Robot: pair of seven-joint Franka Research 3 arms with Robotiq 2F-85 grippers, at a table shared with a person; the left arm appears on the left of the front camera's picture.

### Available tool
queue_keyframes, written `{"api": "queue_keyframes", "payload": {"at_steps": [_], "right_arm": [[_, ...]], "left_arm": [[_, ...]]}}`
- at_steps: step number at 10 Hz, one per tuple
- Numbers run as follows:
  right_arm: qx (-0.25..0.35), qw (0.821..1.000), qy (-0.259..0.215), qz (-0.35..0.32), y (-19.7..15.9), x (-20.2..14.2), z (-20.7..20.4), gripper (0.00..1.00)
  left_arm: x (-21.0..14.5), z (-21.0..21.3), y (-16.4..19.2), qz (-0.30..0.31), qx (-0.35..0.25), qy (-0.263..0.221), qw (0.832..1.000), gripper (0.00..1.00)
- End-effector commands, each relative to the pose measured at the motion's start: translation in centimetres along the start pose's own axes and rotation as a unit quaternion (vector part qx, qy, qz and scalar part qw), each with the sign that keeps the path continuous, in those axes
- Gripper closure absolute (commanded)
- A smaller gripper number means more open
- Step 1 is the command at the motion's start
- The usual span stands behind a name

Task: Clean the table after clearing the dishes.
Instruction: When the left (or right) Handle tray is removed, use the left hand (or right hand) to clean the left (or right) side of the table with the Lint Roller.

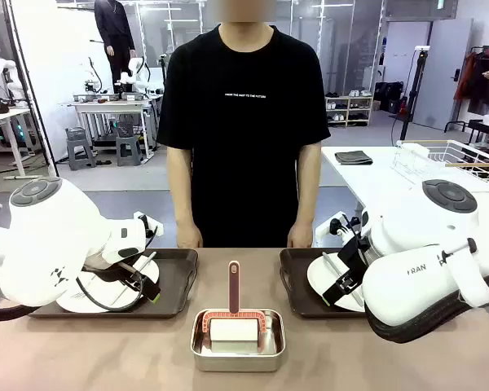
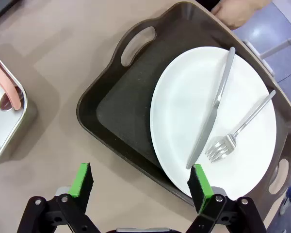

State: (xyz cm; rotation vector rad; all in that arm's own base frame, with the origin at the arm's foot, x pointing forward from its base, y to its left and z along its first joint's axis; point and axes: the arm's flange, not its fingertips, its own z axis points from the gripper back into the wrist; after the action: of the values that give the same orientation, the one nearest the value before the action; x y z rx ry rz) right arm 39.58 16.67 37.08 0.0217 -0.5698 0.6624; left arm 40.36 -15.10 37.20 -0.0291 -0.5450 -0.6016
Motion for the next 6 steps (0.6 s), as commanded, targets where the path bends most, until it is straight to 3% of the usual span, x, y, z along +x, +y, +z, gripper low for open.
{"api": "queue_keyframes", "payload": {"at_steps": [1,6], "right_arm": [[0.0,1.0,0.0,0.0,0.0,0.0,0.0,0.0],[0.0,1.0,0.0,0.0,0.0,0.0,0.0,0.0]], "left_arm": [[0.01,0.0,-0.02,0.0,0.0,0.0,1.0,0.0],[0.01,0.0,-0.02,0.0,0.0,0.0,1.0,0.0]]}}
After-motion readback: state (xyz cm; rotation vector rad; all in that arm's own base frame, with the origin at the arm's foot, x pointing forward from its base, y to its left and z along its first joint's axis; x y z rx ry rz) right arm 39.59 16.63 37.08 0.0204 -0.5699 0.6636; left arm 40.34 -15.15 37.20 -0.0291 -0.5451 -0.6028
